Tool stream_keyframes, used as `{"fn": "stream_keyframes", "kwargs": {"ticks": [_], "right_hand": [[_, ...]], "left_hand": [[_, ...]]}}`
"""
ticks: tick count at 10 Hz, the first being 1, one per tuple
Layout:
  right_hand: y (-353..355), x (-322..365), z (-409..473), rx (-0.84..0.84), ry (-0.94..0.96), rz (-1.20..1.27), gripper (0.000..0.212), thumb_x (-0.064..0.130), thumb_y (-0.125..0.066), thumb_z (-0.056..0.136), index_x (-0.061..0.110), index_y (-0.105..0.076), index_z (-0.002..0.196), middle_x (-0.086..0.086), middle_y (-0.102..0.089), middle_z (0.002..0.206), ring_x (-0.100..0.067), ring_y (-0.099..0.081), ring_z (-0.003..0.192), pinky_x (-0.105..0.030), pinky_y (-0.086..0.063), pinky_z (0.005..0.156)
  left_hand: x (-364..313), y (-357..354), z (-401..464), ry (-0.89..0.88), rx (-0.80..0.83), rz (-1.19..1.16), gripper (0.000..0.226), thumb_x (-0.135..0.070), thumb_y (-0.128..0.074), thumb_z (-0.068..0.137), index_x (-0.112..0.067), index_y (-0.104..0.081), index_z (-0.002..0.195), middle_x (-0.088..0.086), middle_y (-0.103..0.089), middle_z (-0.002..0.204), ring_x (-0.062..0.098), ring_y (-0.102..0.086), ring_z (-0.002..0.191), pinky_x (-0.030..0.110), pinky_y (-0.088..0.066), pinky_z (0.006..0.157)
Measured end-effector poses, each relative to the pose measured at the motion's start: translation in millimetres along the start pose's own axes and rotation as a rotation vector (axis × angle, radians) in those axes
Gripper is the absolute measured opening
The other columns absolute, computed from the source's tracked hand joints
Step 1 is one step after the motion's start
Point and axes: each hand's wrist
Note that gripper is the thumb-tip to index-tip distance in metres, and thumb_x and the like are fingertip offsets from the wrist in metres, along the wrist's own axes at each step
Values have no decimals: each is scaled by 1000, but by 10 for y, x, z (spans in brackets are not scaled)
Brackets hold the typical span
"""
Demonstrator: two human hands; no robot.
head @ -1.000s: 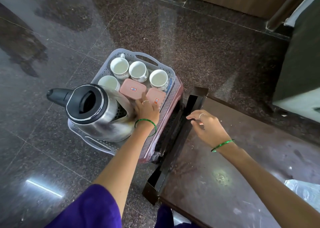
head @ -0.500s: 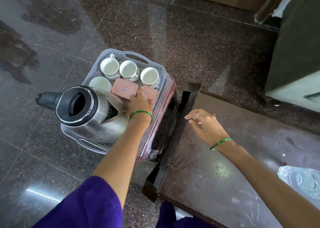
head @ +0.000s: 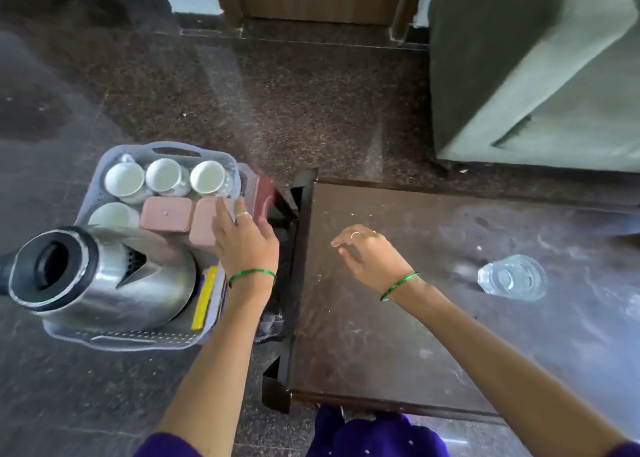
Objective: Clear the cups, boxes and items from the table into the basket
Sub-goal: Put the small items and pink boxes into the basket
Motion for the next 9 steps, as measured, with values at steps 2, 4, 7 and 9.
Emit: {"fn": "stream_keyframes", "kwargs": {"ticks": [2, 4, 7, 9], "right_hand": [[186, -426, -464, -67, -86, -4, 23, 16, -47, 94, 15, -64, 110, 4, -58, 120, -24, -56, 106, -37, -48, 88], [362, -954, -1076, -114, -151, -6, 23, 14, -48, 93, 11, -65, 109, 2, -58, 119, -25, -56, 109, -38, -49, 88], [691, -1672, -2052, -89, -164, -36, 28, 16, -46, 92, 17, -62, 115, 3, -54, 124, -22, -53, 113, -39, -50, 89], [867, -2215, -2709, -26, -186, -154, 22, 17, -43, 93, 8, -58, 106, -5, -53, 118, -30, -55, 107, -40, -50, 80]], "left_hand": [[-371, -425, -615, -289, 72, -27, 47, -16, -55, 94, -1, -47, 138, 19, -29, 153, 35, -31, 140, 44, -32, 110], [-714, -731, -1232, -368, 218, -3, 45, -19, -54, 95, -4, -47, 138, 15, -31, 152, 33, -30, 140, 46, -35, 107], [-1473, -1052, -2232, -449, 253, 42, 46, -20, -52, 96, -6, -44, 140, 11, -32, 152, 29, -28, 141, 44, -36, 108], [-1858, -1250, -2879, -487, 281, 130, 52, -27, -48, 98, -9, -36, 145, 8, -26, 156, 25, -21, 145, 38, -29, 114]]}}
Point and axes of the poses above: each hand's wrist, its own z-axis towards the middle knuckle, its own y-axis out of the back of the hand, x = y × z
